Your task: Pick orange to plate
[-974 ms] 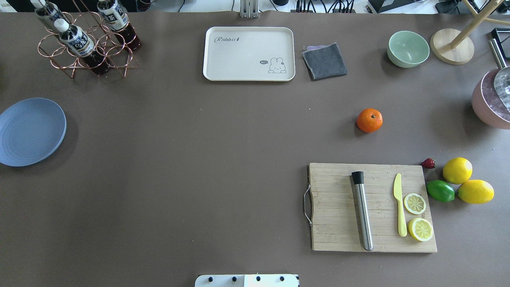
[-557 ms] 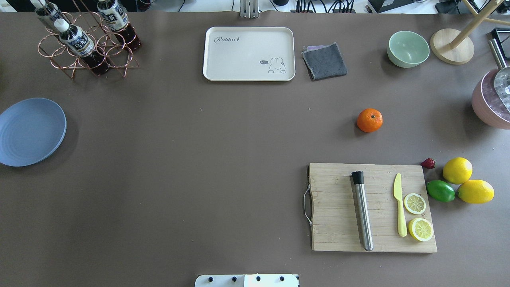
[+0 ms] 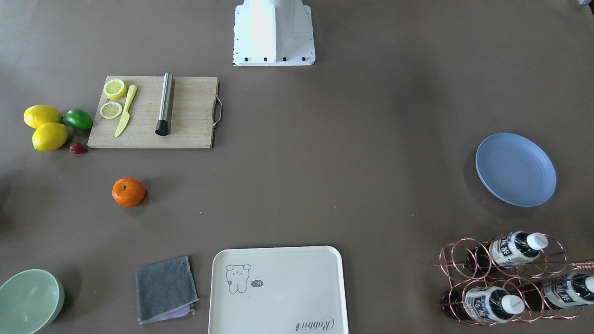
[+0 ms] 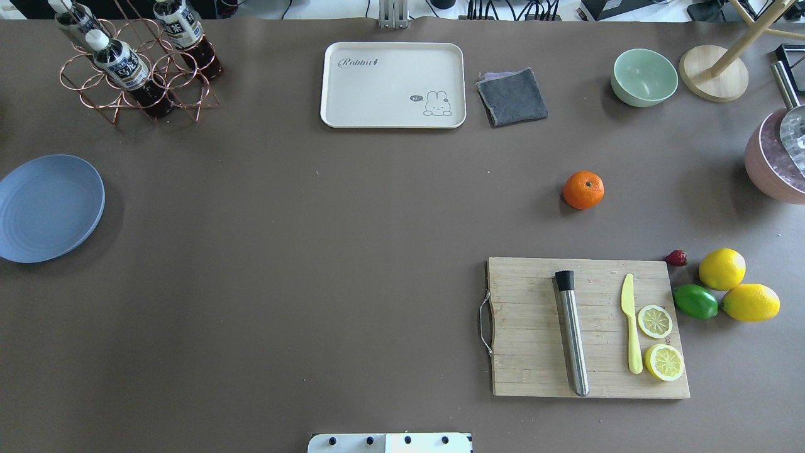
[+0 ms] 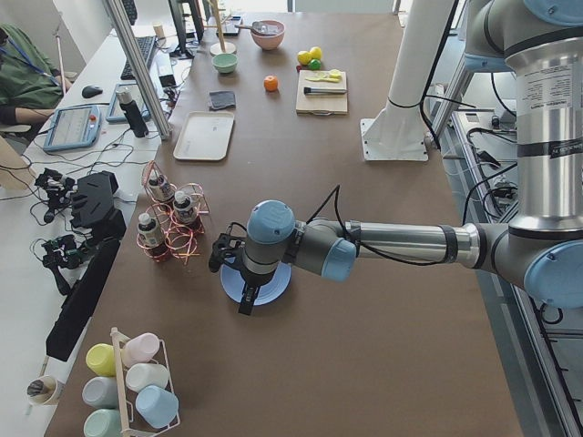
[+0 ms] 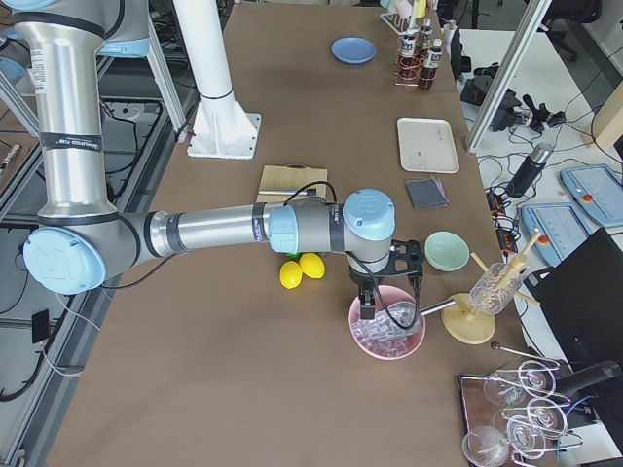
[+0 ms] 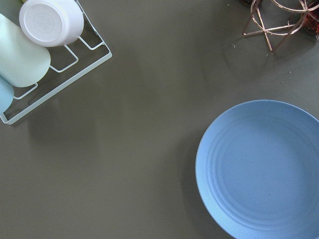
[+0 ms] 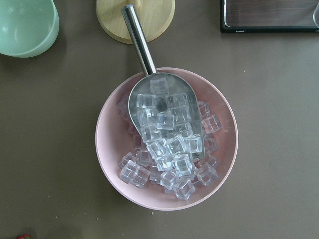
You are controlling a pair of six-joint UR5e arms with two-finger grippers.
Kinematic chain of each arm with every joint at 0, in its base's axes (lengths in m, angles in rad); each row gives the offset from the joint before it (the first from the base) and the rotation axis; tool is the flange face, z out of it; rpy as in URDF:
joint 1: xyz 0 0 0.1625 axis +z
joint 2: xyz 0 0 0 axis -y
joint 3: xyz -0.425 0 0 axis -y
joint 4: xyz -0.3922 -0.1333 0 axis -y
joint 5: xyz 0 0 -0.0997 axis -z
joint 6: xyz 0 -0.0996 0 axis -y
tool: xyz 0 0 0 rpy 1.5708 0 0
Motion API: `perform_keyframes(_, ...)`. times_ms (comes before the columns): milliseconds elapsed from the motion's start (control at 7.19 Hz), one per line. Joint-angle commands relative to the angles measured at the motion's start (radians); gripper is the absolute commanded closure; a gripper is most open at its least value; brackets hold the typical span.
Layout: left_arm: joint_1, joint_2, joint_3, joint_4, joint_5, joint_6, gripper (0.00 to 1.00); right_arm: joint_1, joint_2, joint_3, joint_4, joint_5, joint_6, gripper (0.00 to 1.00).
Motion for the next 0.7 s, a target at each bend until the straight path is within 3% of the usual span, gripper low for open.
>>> perform_keyframes(0,-0.001,-0.001,0.005,-0.007,0.0,-0.003,0.02,-0.002,0.0,0.002,0.001,-0.001,-0.001,0.0)
perform_keyframes(557,0.001,-0.001,0.026,-0.008,0.0,0.0,0.02,-0.007,0.0,0.014,0.003,-0.002,-0.001,0.0)
